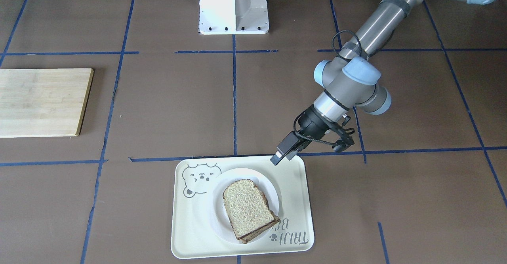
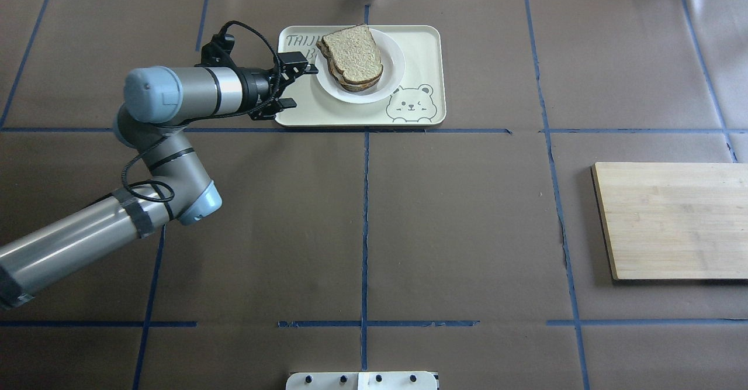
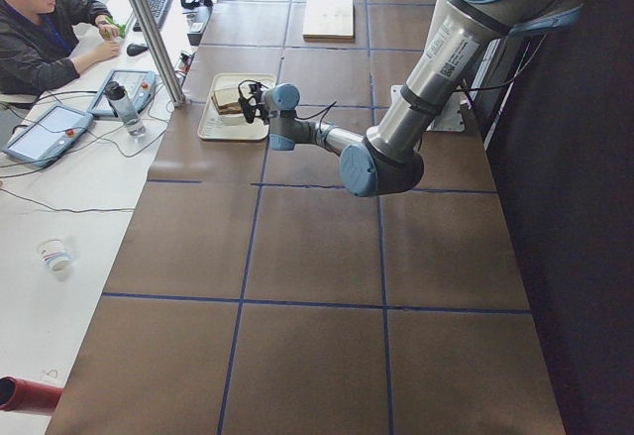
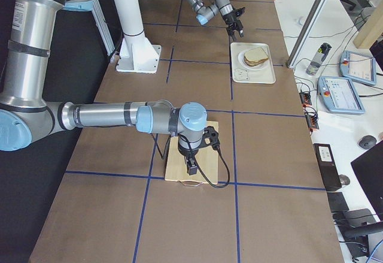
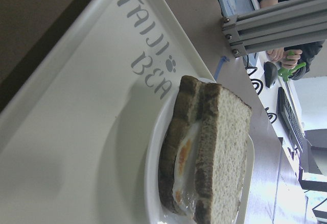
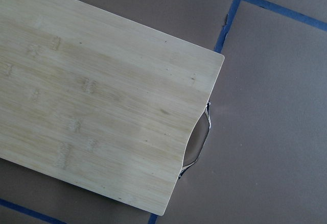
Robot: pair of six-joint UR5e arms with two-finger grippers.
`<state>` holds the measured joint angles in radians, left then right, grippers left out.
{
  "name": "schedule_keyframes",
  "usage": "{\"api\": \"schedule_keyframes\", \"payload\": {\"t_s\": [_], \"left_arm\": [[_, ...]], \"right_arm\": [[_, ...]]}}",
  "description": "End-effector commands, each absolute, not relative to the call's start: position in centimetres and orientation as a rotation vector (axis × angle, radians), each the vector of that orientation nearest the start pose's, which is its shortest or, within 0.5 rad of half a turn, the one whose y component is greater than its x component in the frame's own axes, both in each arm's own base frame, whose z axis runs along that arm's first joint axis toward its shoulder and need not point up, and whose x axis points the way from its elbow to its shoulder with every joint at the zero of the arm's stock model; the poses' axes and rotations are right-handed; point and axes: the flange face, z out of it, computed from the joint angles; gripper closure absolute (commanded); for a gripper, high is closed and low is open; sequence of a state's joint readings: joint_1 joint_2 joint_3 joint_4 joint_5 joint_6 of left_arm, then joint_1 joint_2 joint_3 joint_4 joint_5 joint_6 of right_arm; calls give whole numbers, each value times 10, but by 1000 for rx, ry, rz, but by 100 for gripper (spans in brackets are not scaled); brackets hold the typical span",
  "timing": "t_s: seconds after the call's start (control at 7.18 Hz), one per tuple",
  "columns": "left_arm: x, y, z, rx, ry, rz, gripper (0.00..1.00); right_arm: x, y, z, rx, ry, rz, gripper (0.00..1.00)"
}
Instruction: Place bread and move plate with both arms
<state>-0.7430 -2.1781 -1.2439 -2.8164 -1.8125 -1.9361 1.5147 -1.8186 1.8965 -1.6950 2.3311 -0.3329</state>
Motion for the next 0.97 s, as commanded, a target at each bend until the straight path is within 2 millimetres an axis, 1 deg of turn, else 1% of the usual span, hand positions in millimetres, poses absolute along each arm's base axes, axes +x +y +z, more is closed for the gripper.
{"api": "schedule_keyframes", "payload": {"t_s": [0.0,0.14,0.28,0.42,0.56,0.7,0.84], "left_arm": [[350,-516,292,148,1421,-548,0],[313,-476,326,223,1256,-408,0],[277,-448,344,277,1059,-267,0],[227,-436,367,329,869,-97,0],[188,-418,394,350,736,92,0],[157,-416,422,321,650,221,0],[110,-424,440,289,656,297,0]], "right_arm": [[43,-386,620,63,-767,-351,0],[43,-386,620,63,-767,-351,0],[43,-386,620,62,-767,-353,0],[43,-386,620,62,-767,-353,0],[43,-387,621,61,-767,-352,0],[42,-388,622,59,-767,-352,0],[42,-388,622,59,-767,-352,0]]}}
